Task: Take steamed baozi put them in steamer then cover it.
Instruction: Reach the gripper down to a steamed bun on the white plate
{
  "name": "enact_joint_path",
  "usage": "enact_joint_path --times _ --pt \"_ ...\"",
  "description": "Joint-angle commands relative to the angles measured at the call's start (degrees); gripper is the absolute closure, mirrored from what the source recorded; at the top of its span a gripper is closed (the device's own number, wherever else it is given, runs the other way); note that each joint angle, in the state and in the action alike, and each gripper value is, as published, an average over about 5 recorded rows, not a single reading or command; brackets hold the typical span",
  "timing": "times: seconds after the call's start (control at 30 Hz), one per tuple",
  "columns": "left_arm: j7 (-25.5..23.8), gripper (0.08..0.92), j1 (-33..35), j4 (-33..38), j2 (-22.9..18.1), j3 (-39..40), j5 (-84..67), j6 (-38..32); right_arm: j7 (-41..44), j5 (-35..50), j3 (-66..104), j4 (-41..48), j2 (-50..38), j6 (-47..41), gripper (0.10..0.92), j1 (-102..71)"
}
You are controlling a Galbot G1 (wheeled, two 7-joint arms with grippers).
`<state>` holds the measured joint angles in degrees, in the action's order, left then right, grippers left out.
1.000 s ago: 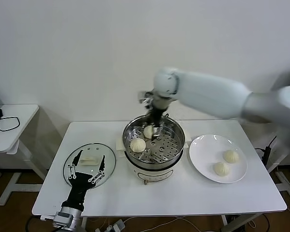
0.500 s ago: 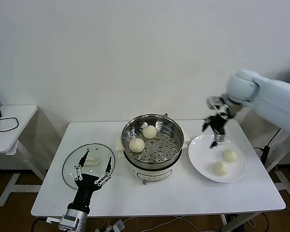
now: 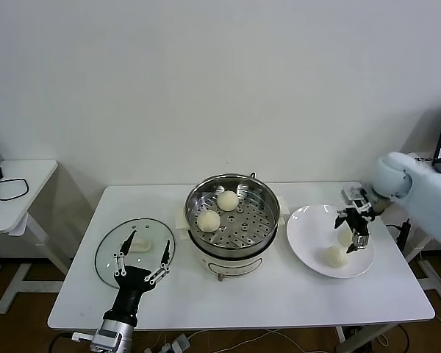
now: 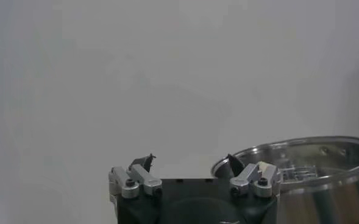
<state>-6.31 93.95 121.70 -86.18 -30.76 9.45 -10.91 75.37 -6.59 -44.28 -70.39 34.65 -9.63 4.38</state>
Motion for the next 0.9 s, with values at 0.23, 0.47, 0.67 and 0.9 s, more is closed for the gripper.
enact_joint_path --times 0.23,0.47,0.67,0.9 --pt "0.11 0.177 -0.42 -0.45 0.0 0.58 0.34 0.11 -3.12 -6.3 10.48 6.02 3.07 2.09 0.203 -11.5" --pt "0.1 0.177 -0.4 -0.63 0.07 0.35 0.36 -0.01 -4.26 -7.19 12.15 6.98 4.21 2.13 0.203 -12.92" --pt "0.11 0.177 -0.28 -0.57 0.0 0.41 0.46 -0.06 -4.19 -7.98 13.19 7.39 4.97 2.12 0.203 -13.71" --pt "0.17 0.177 -0.22 -0.46 -0.07 0.47 0.63 -0.05 -4.08 -9.27 14.04 8.32 5.76 2.4 0.203 -14.18"
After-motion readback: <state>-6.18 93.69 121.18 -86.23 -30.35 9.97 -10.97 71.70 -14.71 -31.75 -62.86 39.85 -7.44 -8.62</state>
